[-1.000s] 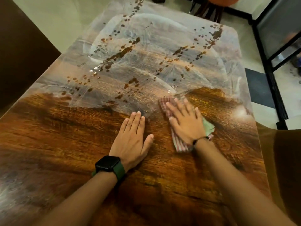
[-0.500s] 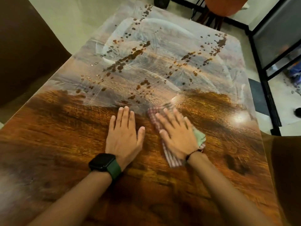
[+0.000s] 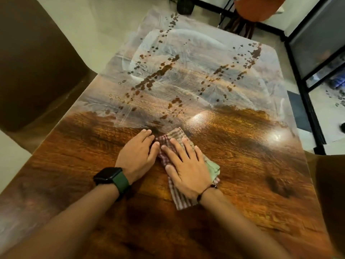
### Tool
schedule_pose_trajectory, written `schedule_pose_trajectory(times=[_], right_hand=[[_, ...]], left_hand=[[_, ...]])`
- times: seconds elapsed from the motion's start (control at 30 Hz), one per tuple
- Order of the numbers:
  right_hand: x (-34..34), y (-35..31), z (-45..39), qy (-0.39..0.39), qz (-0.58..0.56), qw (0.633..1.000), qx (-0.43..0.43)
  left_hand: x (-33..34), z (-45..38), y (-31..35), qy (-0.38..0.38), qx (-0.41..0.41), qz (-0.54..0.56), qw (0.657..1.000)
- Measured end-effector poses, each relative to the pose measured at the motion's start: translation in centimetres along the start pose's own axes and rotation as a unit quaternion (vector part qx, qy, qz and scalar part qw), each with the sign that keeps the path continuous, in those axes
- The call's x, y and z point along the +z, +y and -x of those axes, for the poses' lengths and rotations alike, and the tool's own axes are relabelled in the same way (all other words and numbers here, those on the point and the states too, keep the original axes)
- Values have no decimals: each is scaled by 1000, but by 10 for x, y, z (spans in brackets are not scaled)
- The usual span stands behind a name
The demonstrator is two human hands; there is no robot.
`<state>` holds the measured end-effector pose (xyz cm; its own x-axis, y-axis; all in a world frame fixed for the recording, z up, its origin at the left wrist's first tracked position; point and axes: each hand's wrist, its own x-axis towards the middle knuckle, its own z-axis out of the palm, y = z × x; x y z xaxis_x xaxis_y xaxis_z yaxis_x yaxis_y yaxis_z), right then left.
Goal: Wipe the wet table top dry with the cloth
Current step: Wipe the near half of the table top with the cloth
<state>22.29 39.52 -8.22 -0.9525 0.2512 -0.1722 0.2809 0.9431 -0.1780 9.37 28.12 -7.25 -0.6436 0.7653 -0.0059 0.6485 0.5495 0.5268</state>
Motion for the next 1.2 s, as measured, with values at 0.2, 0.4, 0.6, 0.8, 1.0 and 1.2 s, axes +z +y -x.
schedule_pose_trajectory(times=[0.2, 0.4, 0.6, 0.8, 1.0, 1.2], right_hand=[[-25, 88, -88, 73, 17, 974, 214], [-14, 47, -100, 29, 27, 974, 225], [3, -39, -63, 3, 50, 997, 50], [-27, 57, -126, 44, -4, 963, 266], [-8, -18, -104, 26, 34, 985, 169], [-2, -43, -84, 23, 18, 999, -12]], left_hand=[[-1, 3, -38, -63, 115, -133, 982], [-1, 3, -33, -37, 104, -114, 987], [-8, 8, -33, -21, 86, -89, 992], [-33, 4, -65, -6, 89, -108, 990], [-48, 4, -103, -8, 77, -158, 984], [-44, 3, -104, 8, 94, -197, 976]])
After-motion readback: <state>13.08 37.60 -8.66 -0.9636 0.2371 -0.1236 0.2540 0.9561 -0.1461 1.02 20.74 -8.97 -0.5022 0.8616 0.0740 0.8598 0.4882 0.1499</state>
